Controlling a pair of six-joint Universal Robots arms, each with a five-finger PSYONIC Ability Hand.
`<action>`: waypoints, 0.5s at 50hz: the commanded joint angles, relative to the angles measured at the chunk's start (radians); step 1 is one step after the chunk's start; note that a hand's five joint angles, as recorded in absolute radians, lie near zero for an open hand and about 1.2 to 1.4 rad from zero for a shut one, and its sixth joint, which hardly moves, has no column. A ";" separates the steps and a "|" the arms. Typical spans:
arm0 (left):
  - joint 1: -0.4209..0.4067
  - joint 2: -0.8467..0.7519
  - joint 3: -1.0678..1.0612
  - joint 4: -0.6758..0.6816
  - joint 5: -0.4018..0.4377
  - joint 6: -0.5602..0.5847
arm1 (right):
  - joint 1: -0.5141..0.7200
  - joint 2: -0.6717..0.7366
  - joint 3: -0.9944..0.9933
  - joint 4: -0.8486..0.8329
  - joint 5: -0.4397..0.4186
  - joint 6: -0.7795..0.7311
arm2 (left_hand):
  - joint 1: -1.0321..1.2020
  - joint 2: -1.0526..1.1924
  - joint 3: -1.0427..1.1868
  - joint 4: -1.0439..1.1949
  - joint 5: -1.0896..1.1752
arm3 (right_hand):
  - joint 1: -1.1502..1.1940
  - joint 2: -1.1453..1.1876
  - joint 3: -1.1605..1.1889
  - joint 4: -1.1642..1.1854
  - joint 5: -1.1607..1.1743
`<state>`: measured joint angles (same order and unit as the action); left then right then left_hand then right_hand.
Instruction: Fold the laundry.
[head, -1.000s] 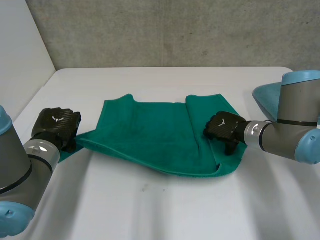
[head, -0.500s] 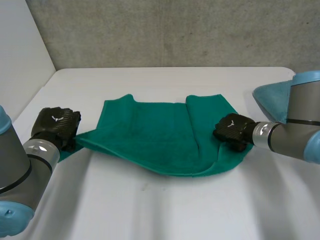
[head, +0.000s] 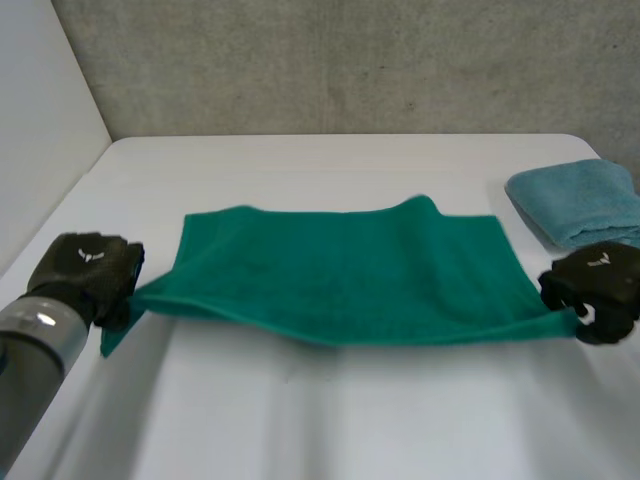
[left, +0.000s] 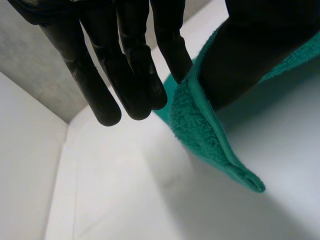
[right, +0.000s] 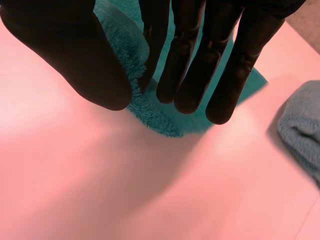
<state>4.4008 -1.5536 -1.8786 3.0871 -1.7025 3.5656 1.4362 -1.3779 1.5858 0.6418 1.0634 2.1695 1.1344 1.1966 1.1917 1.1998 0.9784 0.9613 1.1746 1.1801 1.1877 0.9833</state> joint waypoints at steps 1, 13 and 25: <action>-0.009 0.075 -0.050 -0.136 0.021 0.075 | -0.057 -0.142 0.177 0.050 -0.014 -0.154 | 0.262 0.200 0.205 0.196 0.243 | 0.435 0.222 0.216 0.209 0.238; -0.009 -0.163 0.041 0.053 0.040 0.087 | 0.013 0.052 0.134 -0.250 0.001 0.061 | 0.262 0.200 0.205 0.196 0.243 | 0.435 0.222 0.216 0.209 0.238; -0.003 -0.519 0.364 0.232 0.043 0.150 | 0.173 0.227 -0.111 -0.511 0.197 0.211 | 0.262 0.200 0.205 0.196 0.243 | 0.435 0.222 0.216 0.209 0.238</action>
<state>4.3963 -1.9145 -1.6644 3.2551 -1.6602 3.6716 1.5428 -1.2319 1.5727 0.2236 1.1835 2.3512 1.1344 1.1966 1.1917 1.1998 0.9784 0.9613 1.1746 1.1801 1.1877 0.9833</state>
